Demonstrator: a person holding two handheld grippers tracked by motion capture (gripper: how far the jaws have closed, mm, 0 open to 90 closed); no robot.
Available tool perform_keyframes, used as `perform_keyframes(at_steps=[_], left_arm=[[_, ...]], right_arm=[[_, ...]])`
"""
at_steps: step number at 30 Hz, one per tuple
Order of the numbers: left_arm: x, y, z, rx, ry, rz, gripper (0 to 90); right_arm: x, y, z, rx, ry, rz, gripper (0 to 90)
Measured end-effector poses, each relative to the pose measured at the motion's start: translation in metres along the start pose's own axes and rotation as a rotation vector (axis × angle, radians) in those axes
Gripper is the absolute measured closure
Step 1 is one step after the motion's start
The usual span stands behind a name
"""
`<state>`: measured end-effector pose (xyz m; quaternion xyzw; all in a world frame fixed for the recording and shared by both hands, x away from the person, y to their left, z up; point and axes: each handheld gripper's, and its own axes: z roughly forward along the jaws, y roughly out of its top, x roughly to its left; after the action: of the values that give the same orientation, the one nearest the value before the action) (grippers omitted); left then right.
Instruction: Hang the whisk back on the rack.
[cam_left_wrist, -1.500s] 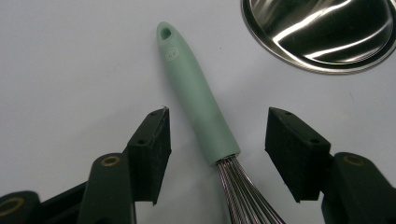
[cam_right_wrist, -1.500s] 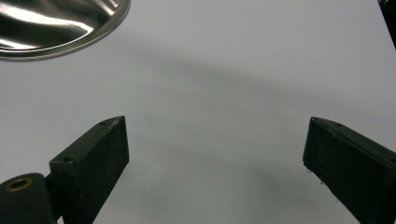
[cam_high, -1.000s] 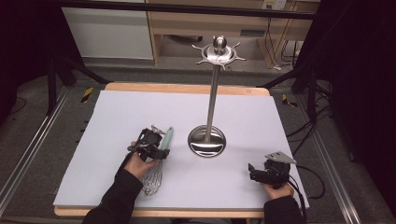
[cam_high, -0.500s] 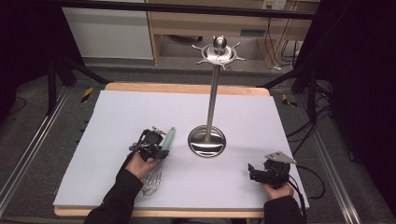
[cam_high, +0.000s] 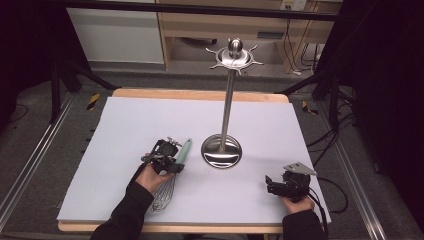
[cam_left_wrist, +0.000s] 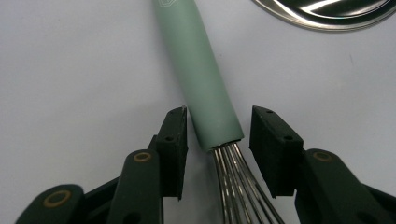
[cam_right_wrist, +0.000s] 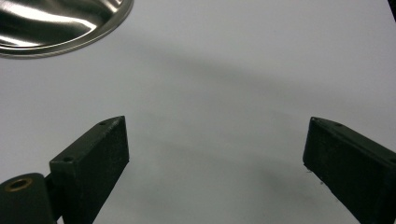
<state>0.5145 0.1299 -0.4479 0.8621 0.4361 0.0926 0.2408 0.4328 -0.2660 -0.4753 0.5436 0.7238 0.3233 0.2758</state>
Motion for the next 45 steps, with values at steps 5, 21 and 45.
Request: perform_keyframes(at_steps=[5, 21, 45], left_arm=[[0.001, 0.0, 0.005, 0.028, 0.01, -0.02, 57.7], [0.001, 0.002, 0.006, 0.046, 0.018, -0.057, 66.1], [-0.003, -0.021, -0.052, -0.227, -0.016, -0.033, 68.5]], right_arm=[[0.0, 0.0, 0.0, 0.002, 0.003, 0.001, 7.4], [0.0, 0.0, 0.001, 0.005, 0.006, 0.007, 7.4], [-0.002, 0.0, -0.002, -0.008, 0.003, 0.015, 7.5]])
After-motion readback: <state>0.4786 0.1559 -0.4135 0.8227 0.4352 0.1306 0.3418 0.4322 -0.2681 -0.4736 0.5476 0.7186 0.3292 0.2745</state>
